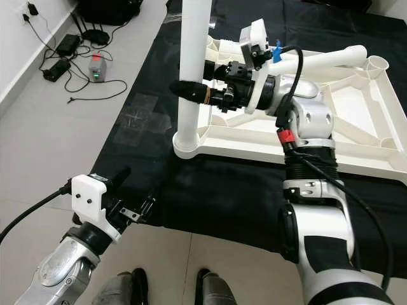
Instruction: Building children table
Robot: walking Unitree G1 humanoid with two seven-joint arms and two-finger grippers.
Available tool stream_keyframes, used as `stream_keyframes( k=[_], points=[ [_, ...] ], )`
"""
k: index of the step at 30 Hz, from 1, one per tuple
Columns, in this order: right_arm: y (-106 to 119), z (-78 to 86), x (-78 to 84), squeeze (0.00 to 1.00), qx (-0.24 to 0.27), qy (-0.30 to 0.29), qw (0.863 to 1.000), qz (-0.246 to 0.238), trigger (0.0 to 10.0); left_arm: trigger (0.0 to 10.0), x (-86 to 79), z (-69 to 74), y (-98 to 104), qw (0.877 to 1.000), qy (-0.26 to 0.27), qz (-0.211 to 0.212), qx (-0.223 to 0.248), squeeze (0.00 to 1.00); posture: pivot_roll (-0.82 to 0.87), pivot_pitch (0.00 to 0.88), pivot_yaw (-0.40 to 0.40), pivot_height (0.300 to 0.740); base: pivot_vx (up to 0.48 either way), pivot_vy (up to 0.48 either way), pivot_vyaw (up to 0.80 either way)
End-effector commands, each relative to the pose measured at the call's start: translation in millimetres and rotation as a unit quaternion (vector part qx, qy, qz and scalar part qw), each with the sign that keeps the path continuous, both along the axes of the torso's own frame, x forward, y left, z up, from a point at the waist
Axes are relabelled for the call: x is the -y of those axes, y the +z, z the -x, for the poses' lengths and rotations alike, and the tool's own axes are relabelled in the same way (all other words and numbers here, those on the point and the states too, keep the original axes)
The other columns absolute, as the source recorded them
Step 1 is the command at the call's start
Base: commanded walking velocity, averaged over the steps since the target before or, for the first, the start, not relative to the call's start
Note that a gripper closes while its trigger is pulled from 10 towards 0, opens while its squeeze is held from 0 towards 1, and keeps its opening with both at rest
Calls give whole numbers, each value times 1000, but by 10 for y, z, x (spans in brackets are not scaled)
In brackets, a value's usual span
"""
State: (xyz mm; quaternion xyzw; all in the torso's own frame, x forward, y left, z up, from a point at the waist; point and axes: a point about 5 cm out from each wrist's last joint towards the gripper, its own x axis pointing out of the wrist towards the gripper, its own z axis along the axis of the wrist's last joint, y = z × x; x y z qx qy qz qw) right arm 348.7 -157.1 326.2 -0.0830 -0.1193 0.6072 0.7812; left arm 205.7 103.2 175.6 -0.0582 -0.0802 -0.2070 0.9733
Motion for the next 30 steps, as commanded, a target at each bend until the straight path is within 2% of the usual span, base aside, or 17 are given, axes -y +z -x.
stream_keyframes(
  k=[1, 7, 9, 10, 11, 14, 15, 16, 17, 18, 19, 20, 21, 23, 24, 26, 30],
  points=[
    [47, 27, 78, 0, 8, 4, 1000, 0, 0, 10000, 6, 9, -16, 1000, -3, -1, -7, 0, 54, 286, -47, 740, 0, 0, 0],
    [68, 34, 209, 0, 20, -27, 999, 7, 0, 10000, 18, 3, -2, 1000, -5, 1, -7, 0, 42, 301, -37, 740, 0, 0, 0],
    [68, 34, 209, 0, 20, -27, 999, 7, 0, 10000, 18, 3, -2, 1000, -5, 1, -7, 0, 42, 301, -37, 740, 0, 0, 0],
    [60, 45, 237, 0, 24, -43, 999, 13, 0, 10000, 20, 6, 1, 1000, -5, 1, -7, 0, 39, 305, -41, 740, 0, 0, 0],
    [-53, 81, 211, 0, 6, -83, 996, 12, 0, 10000, 18, 12, 2, 1000, -6, 1, -7, 0, 39, 308, -53, 740, 0, 0, 0],
    [-53, 81, 211, 0, 6, -83, 996, 12, 0, 10000, 18, 12, 2, 1000, -6, 1, -7, 0, 39, 308, -53, 740, 0, 0, 0],
    [-354, -2, 88, 0, -45, -243, 968, -38, 0, 10000, 1, 24, -12, 1000, -5, 0, -8, 0, 45, 278, -92, 740, 0, 0, 0],
    [-354, -2, 88, 0, -45, -243, 968, -38, 0, 10000, 1, 24, -12, 1000, -5, 0, -8, 0, 45, 278, -92, 740, 0, 0, 0],
    [-1189, 245, -237, 0, -178, -343, 922, -23, 0, 10000, -7, 24, -18, 1000, -4, -2, -9, 0, 39, 281, -79, 740, 0, 0, 0],
    [-1189, 245, -237, 0, -178, -343, 922, -23, 0, 10000, -7, 24, -18, 1000, -4, -2, -9, 0, 39, 281, -79, 740, 0, 0, 0],
    [-1584, 513, -409, 0, -219, -436, 873, 1, 0, 10000, -17, 11, -36, 1000, -5, -5, -9, 0, 50, 255, -57, 740, 0, 0, 0],
    [-1584, 513, -409, 0, -219, -436, 873, 1, 0, 10000, -17, 11, -36, 1000, -5, -5, -9, 0, 50, 255, -57, 740, 0, 0, 0],
    [-1702, 632, -475, 0, -226, -487, 844, 7, 0, 10000, -24, -16, -56, 1000, -6, -7, -9, 0, 27, 230, -49, 740, 0, 0, 0],
    [-1702, 632, -475, 0, -226, -487, 844, 7, 0, 10000, -24, -16, -56, 1000, -6, -7, -9, 0, 27, 230, -49, 740, 0, 0, 0],
    [-1664, 606, -499, 0, -204, -493, 846, 10, 0, 10000, -31, -51, -71, 1000, -6, -5, -9, 0, 23, 207, -55, 740, 0, 0, 0],
    [-1447, 402, -418, 0, -145, -500, 854, 3, 0, 10000, -39, -122, -87, 1000, -7, -3, -7, 0, 18, 181, -56, 740, 0, 0, 0],
    [-1357, 347, -400, 0, -132, -489, 862, 4, 0, 10000, -52, -157, -93, 1000, -4, -3, -5, 0, 15, 178, -52, 740, 0, 0, 0]
  ],
)
